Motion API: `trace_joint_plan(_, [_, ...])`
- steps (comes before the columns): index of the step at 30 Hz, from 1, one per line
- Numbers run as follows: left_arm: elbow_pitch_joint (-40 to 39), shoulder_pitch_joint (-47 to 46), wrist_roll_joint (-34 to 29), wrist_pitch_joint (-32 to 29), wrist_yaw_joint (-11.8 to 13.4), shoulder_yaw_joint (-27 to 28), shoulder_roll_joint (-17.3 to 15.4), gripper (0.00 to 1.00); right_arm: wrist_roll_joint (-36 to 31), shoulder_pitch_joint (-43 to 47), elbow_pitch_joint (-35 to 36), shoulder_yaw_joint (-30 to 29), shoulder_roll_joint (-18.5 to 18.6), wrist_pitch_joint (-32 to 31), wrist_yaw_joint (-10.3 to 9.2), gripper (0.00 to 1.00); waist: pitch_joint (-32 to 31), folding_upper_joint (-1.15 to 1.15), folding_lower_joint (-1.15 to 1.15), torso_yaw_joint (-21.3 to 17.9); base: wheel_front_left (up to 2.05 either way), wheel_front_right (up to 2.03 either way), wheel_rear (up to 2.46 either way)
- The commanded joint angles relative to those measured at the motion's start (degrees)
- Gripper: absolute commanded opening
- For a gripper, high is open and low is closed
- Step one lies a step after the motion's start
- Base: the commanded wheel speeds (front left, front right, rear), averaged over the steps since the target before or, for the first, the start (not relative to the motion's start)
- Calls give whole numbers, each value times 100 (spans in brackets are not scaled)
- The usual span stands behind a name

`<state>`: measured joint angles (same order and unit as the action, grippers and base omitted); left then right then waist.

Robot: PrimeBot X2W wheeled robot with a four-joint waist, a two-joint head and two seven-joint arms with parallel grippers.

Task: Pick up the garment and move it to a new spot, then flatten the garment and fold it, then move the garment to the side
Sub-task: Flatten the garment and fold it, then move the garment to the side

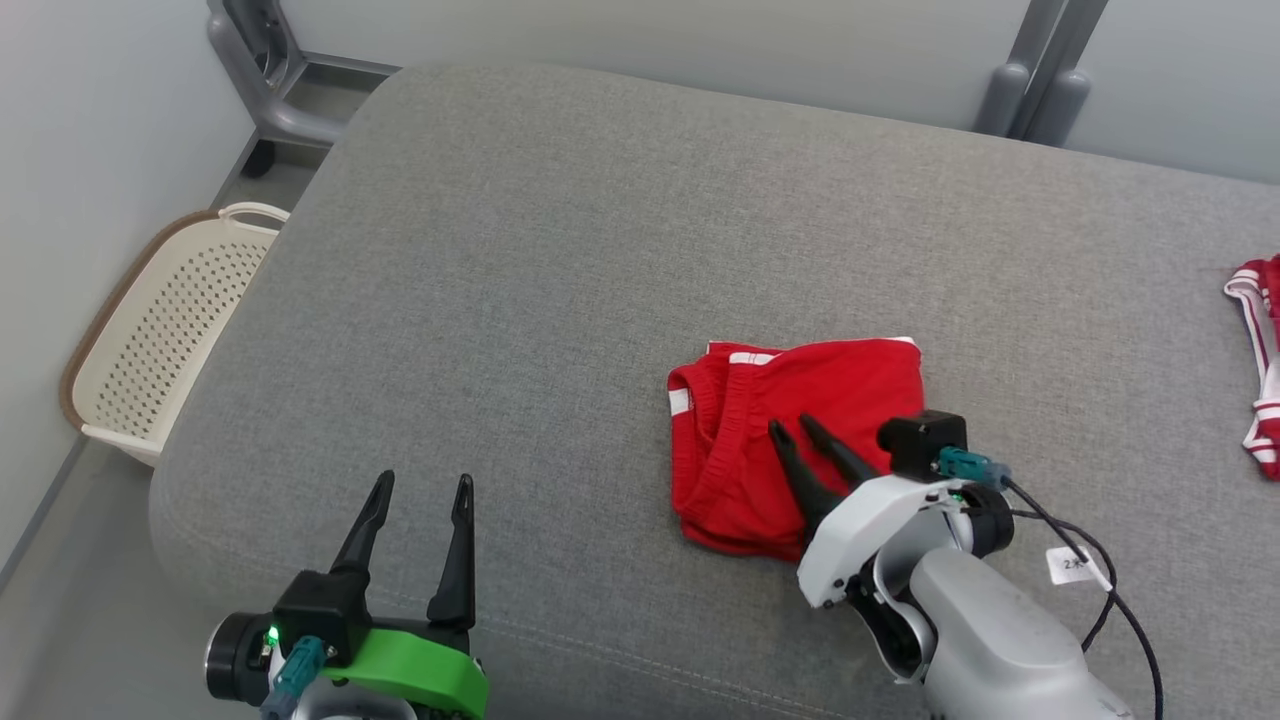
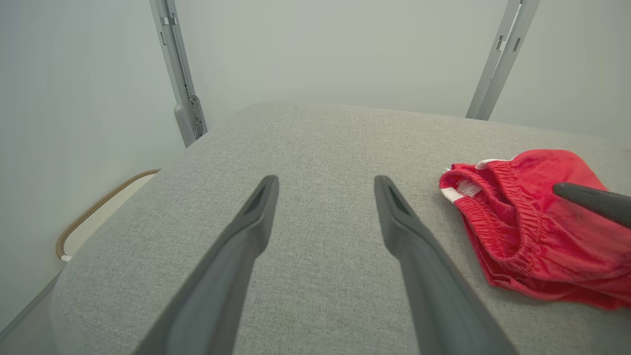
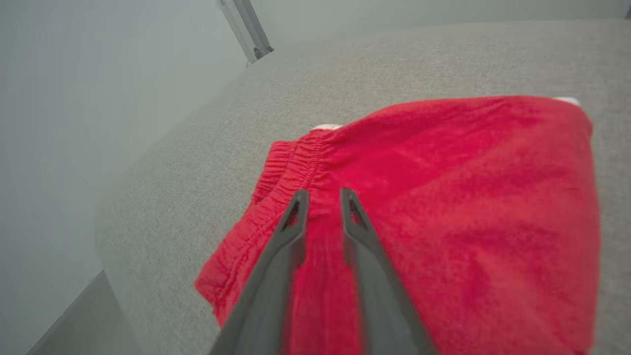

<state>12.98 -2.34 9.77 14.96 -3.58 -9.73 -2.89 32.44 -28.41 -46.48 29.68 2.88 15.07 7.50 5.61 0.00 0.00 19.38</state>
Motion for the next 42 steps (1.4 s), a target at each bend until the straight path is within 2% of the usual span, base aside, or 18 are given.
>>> trace_joint_plan(1, [-33,55,-20,22,23,13,-3,100,-70,80,81,-125,75,23,-2,100,-46,0,0,-74,0,0,0])
trace_joint_plan(7, [-133,105,-62,22,49,39,-3,100,-298,200,388,-735,396,23,-2,100,-114,0,0,-240,0,0,0])
trace_joint_plan(11, [-200,148,-104,22,56,101,-3,100,-268,213,123,-877,556,22,-2,100,-155,0,0,-323,0,0,0])
trace_joint_plan(17, [-240,174,-153,22,13,200,-3,100,115,-20,-441,-610,588,-227,-2,100,-182,0,0,-404,0,0,0])
trace_joint_plan(28, [-253,172,-124,22,2,250,-2,100,821,-297,-913,-158,525,-544,-2,100,-138,0,0,-310,0,0,0])
trace_joint_plan(40, [-248,130,6,22,74,170,-2,100,1822,-497,-1213,174,526,-1345,-2,100,-46,0,0,-138,0,0,0])
trace_joint_plan(41, [-246,130,19,22,66,171,-2,100,1861,-497,-1201,224,542,-1370,-2,37,-38,0,0,-132,0,0,0])
trace_joint_plan(42, [-246,131,25,22,74,173,-2,100,1895,-501,-1166,277,556,-1349,-2,0,-29,0,0,-128,0,0,0])
